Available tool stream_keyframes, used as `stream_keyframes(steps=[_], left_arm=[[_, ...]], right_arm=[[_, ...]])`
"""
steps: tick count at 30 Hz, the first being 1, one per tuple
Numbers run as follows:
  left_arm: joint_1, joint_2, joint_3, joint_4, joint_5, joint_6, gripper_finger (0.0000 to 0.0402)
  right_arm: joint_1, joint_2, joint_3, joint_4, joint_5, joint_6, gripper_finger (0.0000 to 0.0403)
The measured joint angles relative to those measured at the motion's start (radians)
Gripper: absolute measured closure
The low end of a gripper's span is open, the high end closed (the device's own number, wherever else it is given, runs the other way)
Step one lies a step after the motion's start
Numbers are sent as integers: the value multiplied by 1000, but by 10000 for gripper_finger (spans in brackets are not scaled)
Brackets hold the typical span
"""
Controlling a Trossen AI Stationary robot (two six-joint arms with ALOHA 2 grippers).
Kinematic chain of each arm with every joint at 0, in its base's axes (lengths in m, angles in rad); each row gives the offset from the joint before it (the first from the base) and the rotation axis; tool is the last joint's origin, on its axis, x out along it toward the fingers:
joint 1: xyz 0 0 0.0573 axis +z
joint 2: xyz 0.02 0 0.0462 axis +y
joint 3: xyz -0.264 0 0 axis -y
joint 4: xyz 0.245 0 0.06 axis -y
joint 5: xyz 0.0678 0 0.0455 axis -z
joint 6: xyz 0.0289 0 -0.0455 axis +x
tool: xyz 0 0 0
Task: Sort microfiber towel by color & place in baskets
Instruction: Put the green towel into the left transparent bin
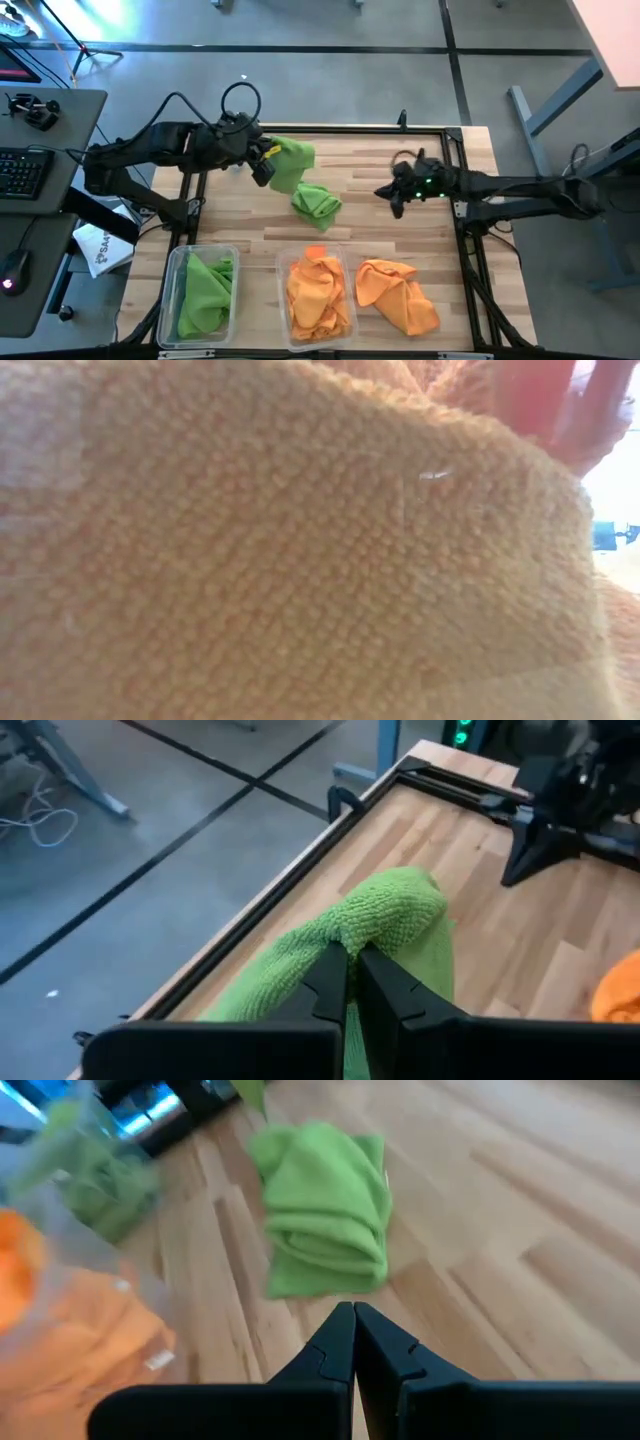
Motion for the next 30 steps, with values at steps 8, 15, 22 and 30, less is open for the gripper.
stream_keyframes(steps=[8,15,22,30], left_arm=[[17,4,0,2,-9,-7,401],[27,5,0,5,-10,-35,401],[27,5,0,5,-9,-47,402],[27,4,0,-2,-13,-28,401]], right_arm=[[34,231,0,266,-37,-42,403],[43,484,42,474,-39,-136,403],[41,741,196,482,-39,-218,403],[41,925,373,282,-29,-241,403]])
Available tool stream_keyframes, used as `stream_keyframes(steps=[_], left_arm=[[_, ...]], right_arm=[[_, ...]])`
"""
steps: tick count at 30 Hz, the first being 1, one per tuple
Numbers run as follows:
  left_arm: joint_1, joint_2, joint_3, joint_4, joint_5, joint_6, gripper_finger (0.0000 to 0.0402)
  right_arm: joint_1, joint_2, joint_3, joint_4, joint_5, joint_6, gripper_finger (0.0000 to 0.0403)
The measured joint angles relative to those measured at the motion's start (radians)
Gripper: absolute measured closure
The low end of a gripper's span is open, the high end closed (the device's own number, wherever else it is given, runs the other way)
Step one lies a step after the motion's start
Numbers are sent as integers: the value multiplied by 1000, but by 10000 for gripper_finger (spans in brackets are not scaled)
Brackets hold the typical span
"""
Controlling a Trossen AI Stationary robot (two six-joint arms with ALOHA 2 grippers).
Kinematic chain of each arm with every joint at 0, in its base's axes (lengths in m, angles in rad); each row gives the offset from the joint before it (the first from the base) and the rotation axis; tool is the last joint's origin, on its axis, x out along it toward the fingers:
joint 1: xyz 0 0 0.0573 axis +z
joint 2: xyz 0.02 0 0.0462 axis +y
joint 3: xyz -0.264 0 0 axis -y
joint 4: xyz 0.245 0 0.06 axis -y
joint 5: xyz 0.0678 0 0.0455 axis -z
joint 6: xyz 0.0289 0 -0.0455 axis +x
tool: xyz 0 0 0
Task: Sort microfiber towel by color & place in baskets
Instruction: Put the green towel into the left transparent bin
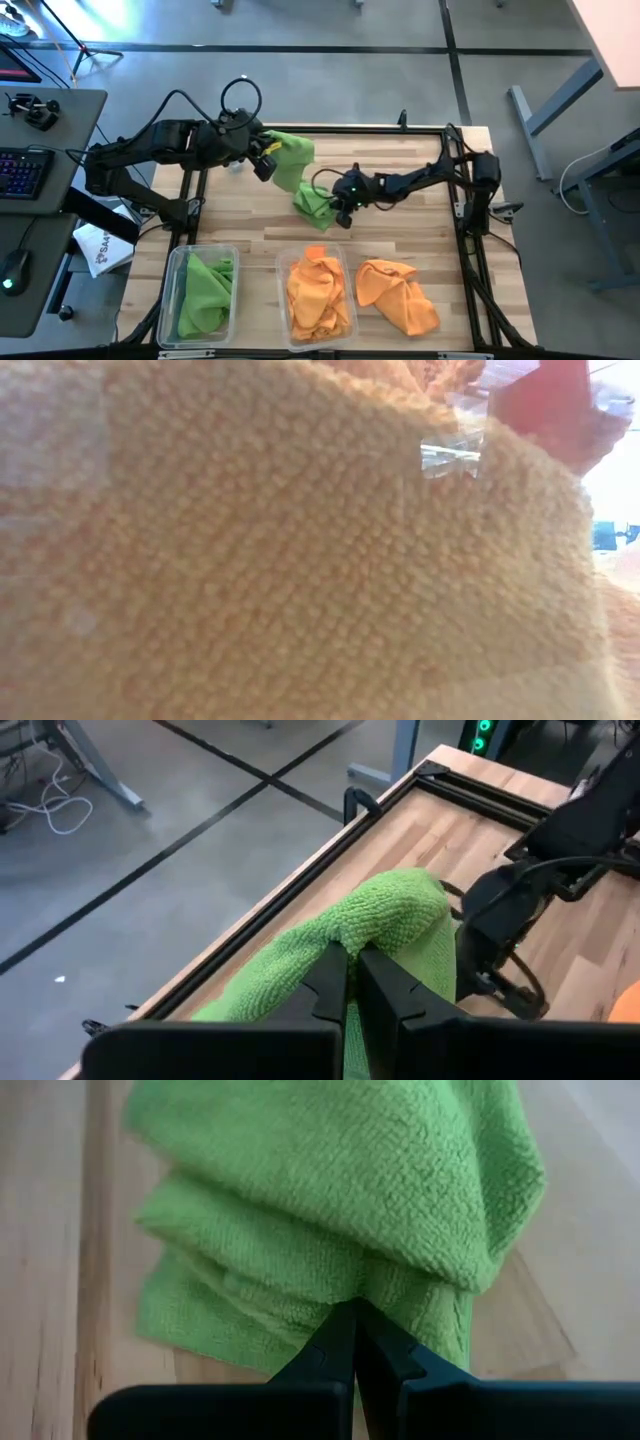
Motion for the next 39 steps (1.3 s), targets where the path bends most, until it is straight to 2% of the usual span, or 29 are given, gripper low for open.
stream_keyframes(steps=[3,6,12,15,19,26,32,39], left_arm=[[0,-9,0,0,-6,19,401],[0,-28,0,-11,-29,18,401],[-1,-93,0,-47,-33,-7,401],[-1,-130,0,-100,-18,-55,401],[-8,-175,0,-154,56,-89,401],[-119,-213,1,-162,166,-114,401],[-267,-196,14,-213,195,-163,401],[-439,-86,211,-466,192,-324,401]], right_arm=[[1,-3,56,-214,51,-14,403],[1,-30,77,-432,148,-19,403],[0,-141,68,-731,309,33,403],[0,-195,59,-862,343,91,403],[0,-281,2,-983,362,205,403],[33,-501,-153,-1006,361,422,403],[88,-715,-199,-1002,362,587,403],[156,-872,-179,-1005,436,714,403]])
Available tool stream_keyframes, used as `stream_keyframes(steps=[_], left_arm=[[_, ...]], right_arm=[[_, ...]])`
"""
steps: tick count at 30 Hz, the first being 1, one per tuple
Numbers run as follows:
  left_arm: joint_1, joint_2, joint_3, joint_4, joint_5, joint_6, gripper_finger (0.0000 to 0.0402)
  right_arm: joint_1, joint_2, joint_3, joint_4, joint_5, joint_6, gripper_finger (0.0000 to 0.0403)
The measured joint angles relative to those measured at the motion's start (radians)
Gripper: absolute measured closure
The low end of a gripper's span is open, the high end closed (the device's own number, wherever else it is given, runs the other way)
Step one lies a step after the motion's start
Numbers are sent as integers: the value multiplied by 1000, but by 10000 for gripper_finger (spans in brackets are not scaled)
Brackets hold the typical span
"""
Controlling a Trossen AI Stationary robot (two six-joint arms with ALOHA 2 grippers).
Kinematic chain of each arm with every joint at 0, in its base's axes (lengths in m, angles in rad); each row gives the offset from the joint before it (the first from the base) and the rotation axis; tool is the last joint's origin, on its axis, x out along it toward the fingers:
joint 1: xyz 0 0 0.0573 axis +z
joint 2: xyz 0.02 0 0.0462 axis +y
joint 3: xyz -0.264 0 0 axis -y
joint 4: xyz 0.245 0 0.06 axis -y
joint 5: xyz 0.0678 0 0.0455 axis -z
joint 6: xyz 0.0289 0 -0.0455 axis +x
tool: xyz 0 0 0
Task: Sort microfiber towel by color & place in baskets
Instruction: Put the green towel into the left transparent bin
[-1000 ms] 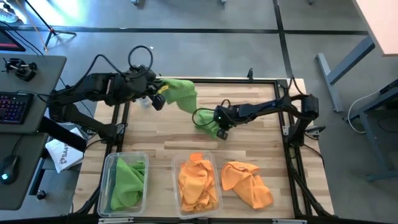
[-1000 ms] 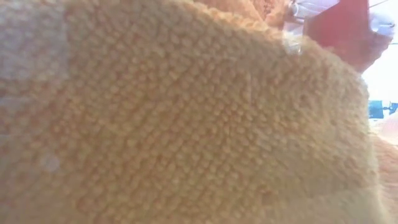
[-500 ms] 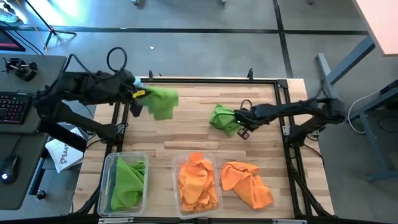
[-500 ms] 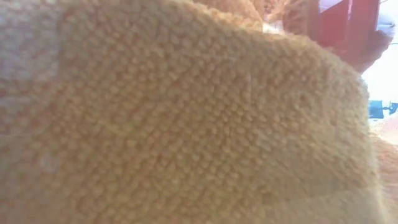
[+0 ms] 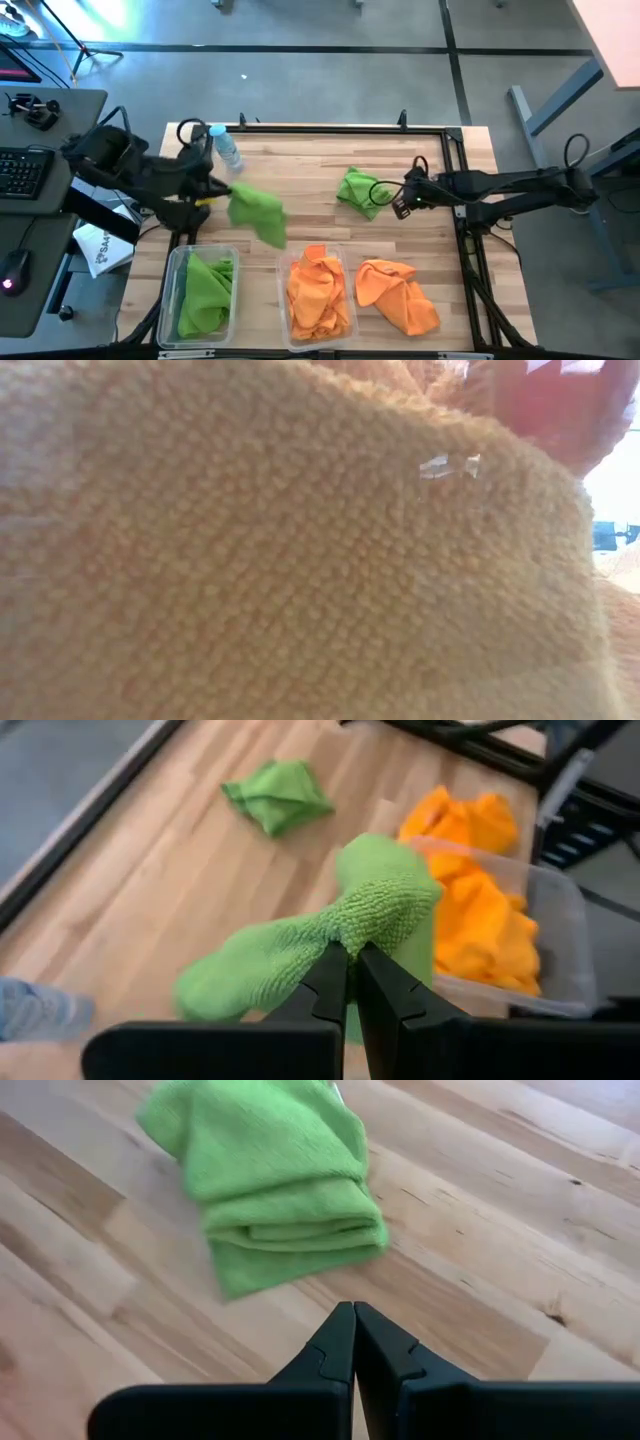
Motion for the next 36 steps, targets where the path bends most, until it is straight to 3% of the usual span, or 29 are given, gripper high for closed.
stream_keyframes(steps=[5,9,18,29,36], left_arm=[[-128,75,138,0,31,-45,401],[-224,110,177,-1,73,-101,401],[-454,162,176,-3,179,-316,401],[-728,185,176,-3,296,-778,401],[-833,155,75,-1,316,-958,401]], right_arm=[[46,-29,16,-5,27,70,403],[81,-21,18,-10,31,125,403],[173,-20,18,-4,85,244,403],[233,-20,18,0,138,319,403],[233,-20,18,16,153,319,403]])
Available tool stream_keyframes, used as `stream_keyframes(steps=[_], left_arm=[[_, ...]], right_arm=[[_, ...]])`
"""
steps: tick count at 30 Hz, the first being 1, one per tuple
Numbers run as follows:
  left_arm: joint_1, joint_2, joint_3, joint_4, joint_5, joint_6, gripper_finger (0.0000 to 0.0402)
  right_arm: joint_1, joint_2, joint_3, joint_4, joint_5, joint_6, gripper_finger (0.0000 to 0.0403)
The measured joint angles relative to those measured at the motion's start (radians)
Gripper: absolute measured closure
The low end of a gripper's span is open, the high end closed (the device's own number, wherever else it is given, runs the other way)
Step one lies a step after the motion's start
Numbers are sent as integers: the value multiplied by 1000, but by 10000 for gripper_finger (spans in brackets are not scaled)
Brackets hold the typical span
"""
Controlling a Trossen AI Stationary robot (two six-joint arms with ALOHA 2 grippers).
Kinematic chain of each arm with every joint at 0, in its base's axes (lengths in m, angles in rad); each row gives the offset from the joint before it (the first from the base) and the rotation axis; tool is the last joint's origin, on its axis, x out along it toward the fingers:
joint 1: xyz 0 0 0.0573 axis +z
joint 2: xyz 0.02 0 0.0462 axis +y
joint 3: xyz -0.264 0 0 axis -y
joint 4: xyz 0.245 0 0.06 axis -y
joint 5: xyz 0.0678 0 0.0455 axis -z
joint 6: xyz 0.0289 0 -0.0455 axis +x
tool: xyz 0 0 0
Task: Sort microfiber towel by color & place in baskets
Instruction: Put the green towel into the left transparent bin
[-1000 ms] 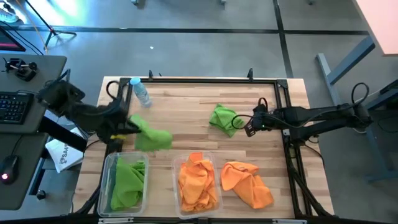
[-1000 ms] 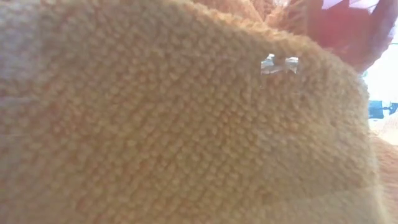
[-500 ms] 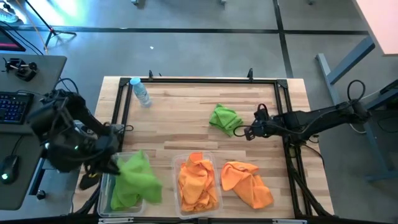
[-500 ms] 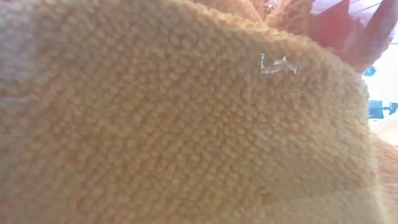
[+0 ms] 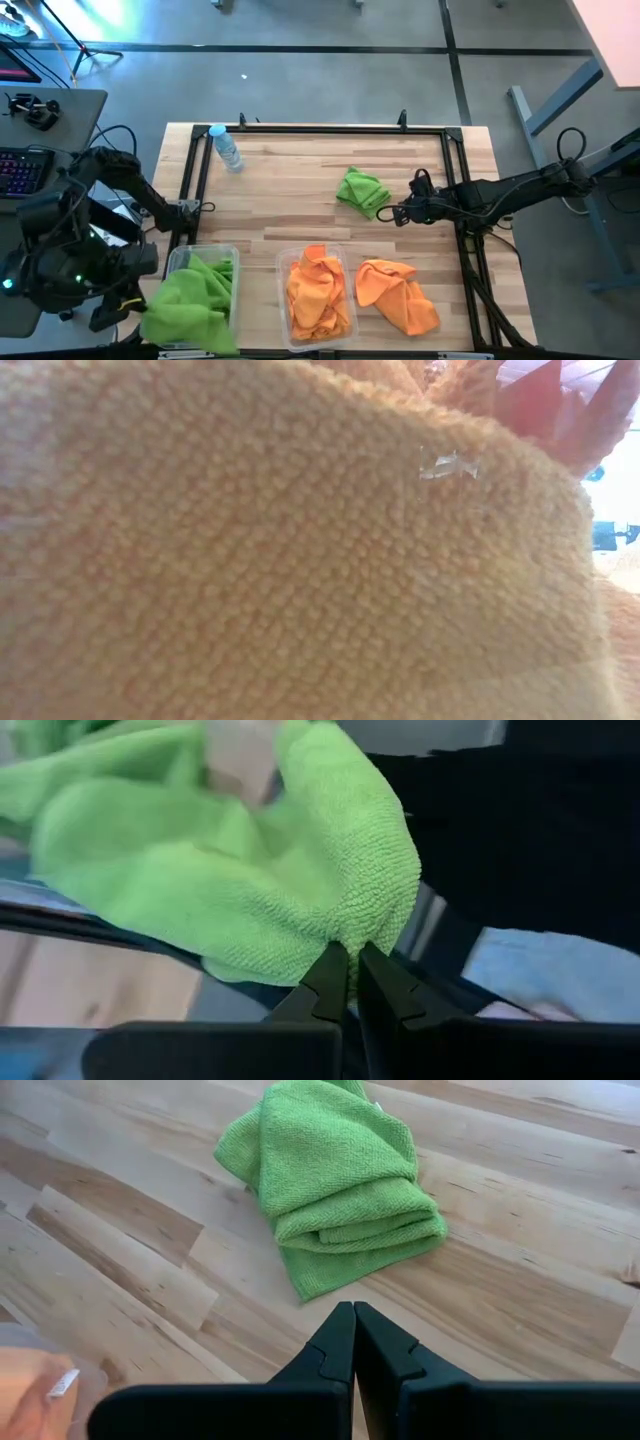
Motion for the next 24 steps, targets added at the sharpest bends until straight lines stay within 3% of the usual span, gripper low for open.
stream_keyframes(steps=[10,15,19,22,24], left_arm=[[66,-150,-460,-3,-125,82,401],[119,-157,-648,7,-88,81,401],[120,-126,-776,211,24,152,401],[120,-95,-850,367,19,187,401],[120,-63,-882,387,11,186,401]], right_arm=[[0,0,0,19,0,-1,403],[0,0,0,45,-1,-3,403],[0,0,0,53,-1,-3,403],[0,0,0,53,-2,-3,403],[0,0,0,53,-2,-3,403]])
